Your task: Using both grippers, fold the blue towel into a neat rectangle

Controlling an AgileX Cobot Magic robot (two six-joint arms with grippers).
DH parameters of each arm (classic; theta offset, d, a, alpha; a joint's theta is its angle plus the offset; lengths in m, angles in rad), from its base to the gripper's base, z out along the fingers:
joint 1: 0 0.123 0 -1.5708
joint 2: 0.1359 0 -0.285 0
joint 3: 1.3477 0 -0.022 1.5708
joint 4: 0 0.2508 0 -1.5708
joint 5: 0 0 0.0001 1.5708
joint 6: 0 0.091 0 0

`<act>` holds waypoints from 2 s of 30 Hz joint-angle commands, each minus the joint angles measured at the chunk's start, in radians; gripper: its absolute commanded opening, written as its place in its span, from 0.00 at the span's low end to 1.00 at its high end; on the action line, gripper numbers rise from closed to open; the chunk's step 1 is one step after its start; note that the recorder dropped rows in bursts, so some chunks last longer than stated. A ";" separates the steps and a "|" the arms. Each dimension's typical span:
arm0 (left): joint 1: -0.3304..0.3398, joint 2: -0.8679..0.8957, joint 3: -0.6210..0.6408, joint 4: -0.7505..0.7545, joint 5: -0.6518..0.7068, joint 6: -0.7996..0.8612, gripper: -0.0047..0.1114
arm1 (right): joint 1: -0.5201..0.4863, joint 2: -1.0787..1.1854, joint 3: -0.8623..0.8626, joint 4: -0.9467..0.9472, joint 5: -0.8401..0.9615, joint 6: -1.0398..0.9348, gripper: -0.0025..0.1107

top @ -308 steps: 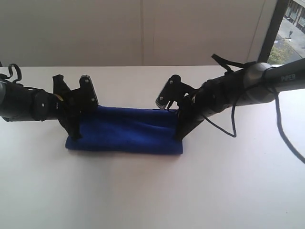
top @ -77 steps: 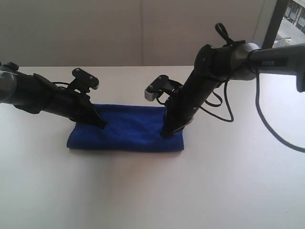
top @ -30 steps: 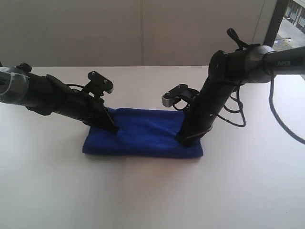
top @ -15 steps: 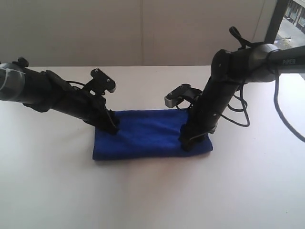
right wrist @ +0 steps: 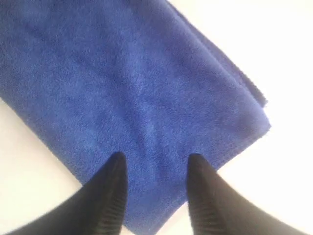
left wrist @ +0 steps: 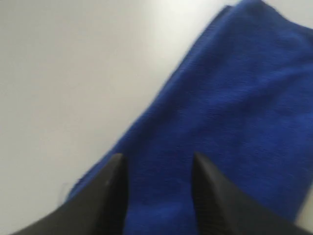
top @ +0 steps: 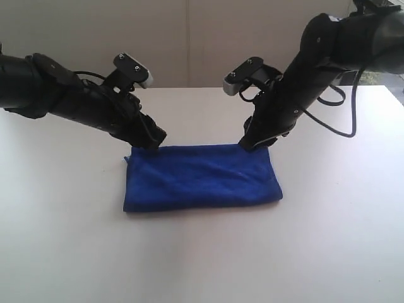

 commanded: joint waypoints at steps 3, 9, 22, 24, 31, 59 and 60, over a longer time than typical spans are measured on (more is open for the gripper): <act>-0.007 0.018 0.071 -0.010 0.141 -0.025 0.04 | -0.012 -0.050 0.002 -0.014 -0.061 0.068 0.02; -0.007 0.050 0.128 -0.010 0.107 -0.023 0.04 | -0.012 -0.062 0.002 -0.028 -0.061 0.066 0.02; -0.007 0.094 0.133 0.112 0.096 -0.053 0.04 | -0.012 -0.073 0.002 -0.035 -0.059 0.066 0.02; -0.005 0.092 0.133 0.153 0.094 -0.069 0.04 | -0.012 -0.077 0.002 -0.035 -0.059 0.066 0.02; -0.005 0.092 0.133 0.212 0.079 -0.085 0.04 | -0.012 -0.090 0.002 -0.050 -0.059 0.066 0.02; -0.005 -0.112 0.127 0.245 0.055 -0.154 0.04 | -0.012 -0.163 0.002 -0.052 -0.127 0.118 0.02; -0.005 -0.149 0.127 0.245 0.050 -0.166 0.04 | -0.012 -0.185 0.002 -0.052 -0.138 0.125 0.02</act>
